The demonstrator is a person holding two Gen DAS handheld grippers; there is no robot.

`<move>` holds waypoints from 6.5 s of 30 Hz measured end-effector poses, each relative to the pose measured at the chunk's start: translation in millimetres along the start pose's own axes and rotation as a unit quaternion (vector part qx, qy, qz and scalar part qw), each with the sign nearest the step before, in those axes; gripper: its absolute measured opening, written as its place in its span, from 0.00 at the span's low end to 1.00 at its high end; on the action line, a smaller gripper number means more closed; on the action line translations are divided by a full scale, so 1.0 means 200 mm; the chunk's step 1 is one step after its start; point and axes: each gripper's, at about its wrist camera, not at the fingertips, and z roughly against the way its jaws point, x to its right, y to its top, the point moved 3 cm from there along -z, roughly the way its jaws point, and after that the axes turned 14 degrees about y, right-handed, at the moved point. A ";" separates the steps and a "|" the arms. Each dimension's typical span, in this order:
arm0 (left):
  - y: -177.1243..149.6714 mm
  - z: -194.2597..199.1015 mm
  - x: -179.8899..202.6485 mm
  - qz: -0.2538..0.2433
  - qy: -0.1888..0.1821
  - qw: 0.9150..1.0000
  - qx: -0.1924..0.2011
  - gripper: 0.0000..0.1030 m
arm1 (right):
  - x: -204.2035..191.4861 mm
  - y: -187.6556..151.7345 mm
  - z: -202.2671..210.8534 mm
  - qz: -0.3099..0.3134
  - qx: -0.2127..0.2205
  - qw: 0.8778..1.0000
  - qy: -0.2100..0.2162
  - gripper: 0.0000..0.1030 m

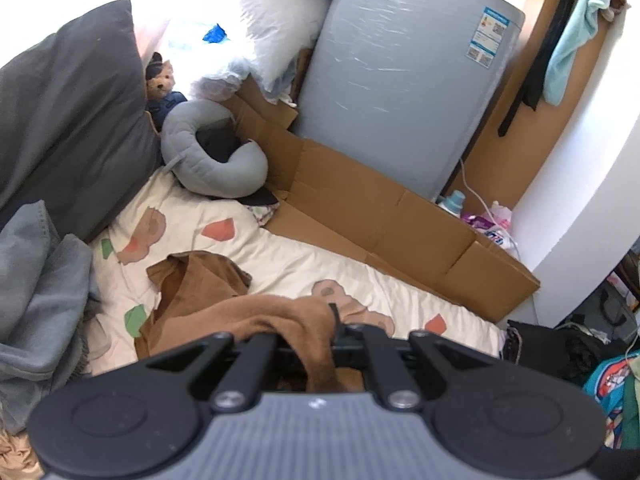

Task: Fold clothes
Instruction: 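Lift the shirt with the left tool while the right tool grasps another edge, then stretch the brown shirt out over the bed between both tools, then lower the shirt onto the sheet and open the right tool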

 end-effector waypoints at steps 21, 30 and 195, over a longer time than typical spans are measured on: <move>0.10 0.04 0.22 0.000 -0.035 0.999 0.032 0.03 | -0.16 0.31 0.81 0.048 0.083 0.986 -0.139 0.06; 0.13 0.13 0.44 -0.024 -0.074 0.996 0.042 0.04 | -0.26 0.39 1.18 0.054 0.125 0.972 -0.190 0.05; 0.16 -0.58 0.18 -0.212 0.003 0.974 -0.077 0.04 | -0.34 -0.87 2.16 -0.074 0.023 0.935 -0.347 0.03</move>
